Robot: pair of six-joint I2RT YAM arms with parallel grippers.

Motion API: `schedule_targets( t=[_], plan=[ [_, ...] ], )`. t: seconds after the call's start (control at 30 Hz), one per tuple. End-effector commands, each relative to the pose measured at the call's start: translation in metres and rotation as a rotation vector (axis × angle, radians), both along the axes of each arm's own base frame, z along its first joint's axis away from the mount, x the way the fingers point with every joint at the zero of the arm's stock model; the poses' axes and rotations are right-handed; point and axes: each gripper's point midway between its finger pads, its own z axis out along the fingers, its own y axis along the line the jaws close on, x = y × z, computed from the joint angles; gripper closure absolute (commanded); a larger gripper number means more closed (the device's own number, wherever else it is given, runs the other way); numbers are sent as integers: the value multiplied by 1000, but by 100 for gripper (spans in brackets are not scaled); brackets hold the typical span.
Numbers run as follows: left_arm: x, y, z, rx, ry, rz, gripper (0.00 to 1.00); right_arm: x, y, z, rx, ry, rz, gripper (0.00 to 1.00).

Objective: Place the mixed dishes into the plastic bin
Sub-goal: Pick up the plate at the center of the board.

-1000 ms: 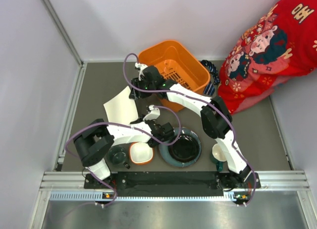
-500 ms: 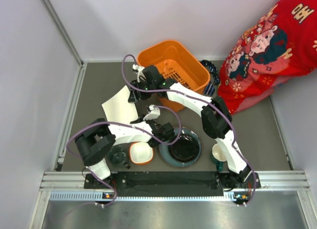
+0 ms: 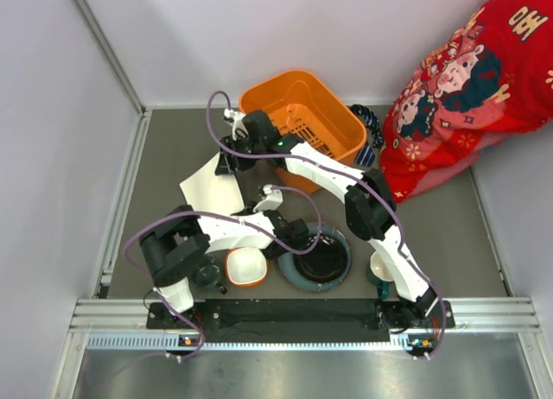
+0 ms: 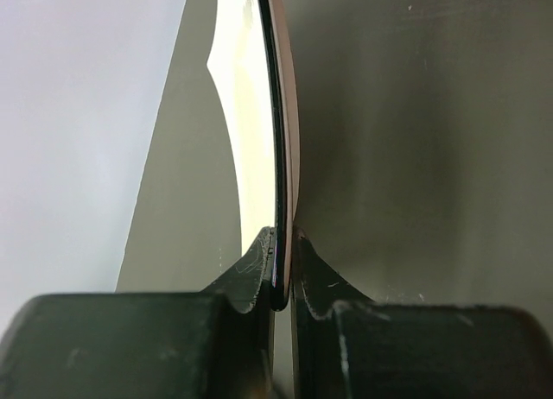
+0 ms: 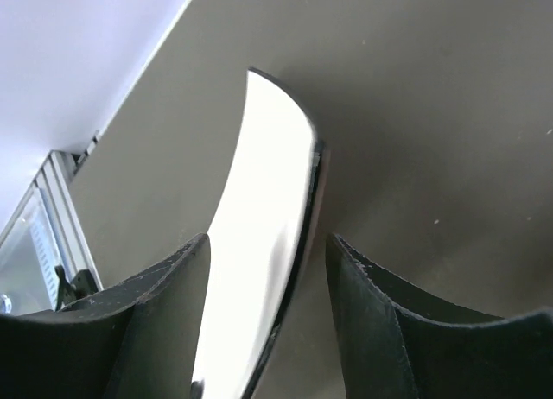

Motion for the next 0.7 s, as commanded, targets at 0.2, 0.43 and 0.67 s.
schedule_targets(
  t=[0.2,0.43,0.67],
  plan=[
    [7,-5,45,66,-204,-16,100,-6,8,-8,-6,13,20,44],
    [7,-9,47,37,-225,-19,100,-8,9,-11,-11,17,22,45],
    [6,-8,46,31,-221,-20,100,-7,9,-13,-12,20,21,60]
  ],
)
